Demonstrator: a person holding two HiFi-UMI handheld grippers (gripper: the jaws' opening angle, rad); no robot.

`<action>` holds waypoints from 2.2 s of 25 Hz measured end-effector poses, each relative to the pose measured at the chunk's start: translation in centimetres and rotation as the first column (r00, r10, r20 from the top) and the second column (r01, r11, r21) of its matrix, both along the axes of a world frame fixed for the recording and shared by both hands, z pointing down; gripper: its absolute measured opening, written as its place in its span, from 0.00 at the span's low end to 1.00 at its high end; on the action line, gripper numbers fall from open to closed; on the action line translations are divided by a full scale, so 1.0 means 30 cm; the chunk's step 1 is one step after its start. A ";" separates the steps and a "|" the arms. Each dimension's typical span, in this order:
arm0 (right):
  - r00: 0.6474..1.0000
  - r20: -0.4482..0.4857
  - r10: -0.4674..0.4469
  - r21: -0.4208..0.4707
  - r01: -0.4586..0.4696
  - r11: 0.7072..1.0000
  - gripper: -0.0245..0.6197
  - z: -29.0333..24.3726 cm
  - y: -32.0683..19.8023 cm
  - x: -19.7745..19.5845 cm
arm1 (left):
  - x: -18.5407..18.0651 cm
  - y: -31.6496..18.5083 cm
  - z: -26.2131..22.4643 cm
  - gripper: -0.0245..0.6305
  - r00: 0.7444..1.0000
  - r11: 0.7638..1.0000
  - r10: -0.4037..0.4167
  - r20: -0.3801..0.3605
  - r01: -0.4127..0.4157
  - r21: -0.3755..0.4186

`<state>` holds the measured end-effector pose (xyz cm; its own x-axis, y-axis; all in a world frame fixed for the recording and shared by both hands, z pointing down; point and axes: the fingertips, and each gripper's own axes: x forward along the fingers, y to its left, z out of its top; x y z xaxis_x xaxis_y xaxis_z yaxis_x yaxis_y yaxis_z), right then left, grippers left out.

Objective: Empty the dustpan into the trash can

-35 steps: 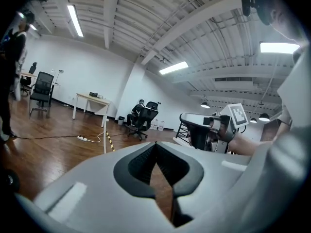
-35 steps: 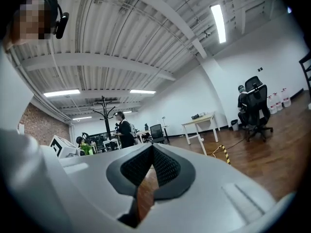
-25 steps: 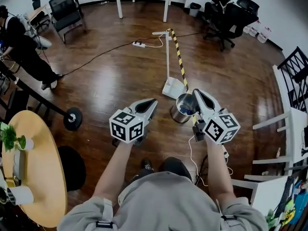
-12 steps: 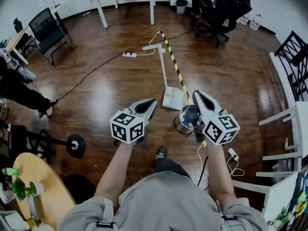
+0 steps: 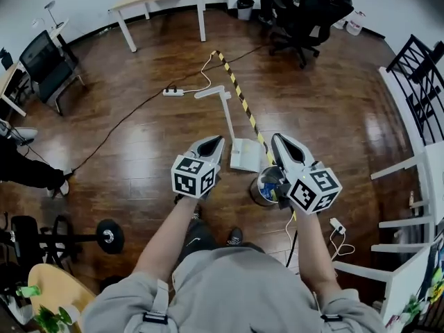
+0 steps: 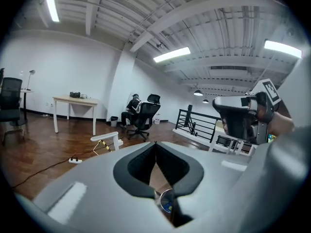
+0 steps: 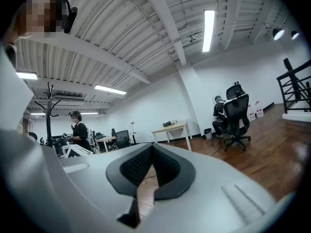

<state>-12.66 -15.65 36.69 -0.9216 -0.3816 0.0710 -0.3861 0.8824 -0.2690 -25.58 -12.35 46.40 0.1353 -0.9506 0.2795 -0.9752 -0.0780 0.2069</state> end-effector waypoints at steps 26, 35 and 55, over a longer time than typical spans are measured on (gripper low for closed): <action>0.920 -0.159 0.358 -0.170 -0.382 0.908 0.04 0.285 -0.356 -0.173 | -0.446 -0.881 0.634 0.52 0.991 0.977 -0.132 -0.037 0.123 -0.175; 0.864 -0.210 0.458 -0.198 -0.496 0.845 0.03 0.336 -0.371 -0.016 | -0.495 -0.999 0.609 0.30 0.992 0.985 -0.124 0.018 0.125 -0.122; 0.860 -0.091 0.502 -0.060 -0.508 0.859 0.04 0.108 -0.330 -0.003 | -0.279 -0.861 -0.224 0.32 0.908 0.917 0.307 0.287 -0.363 0.168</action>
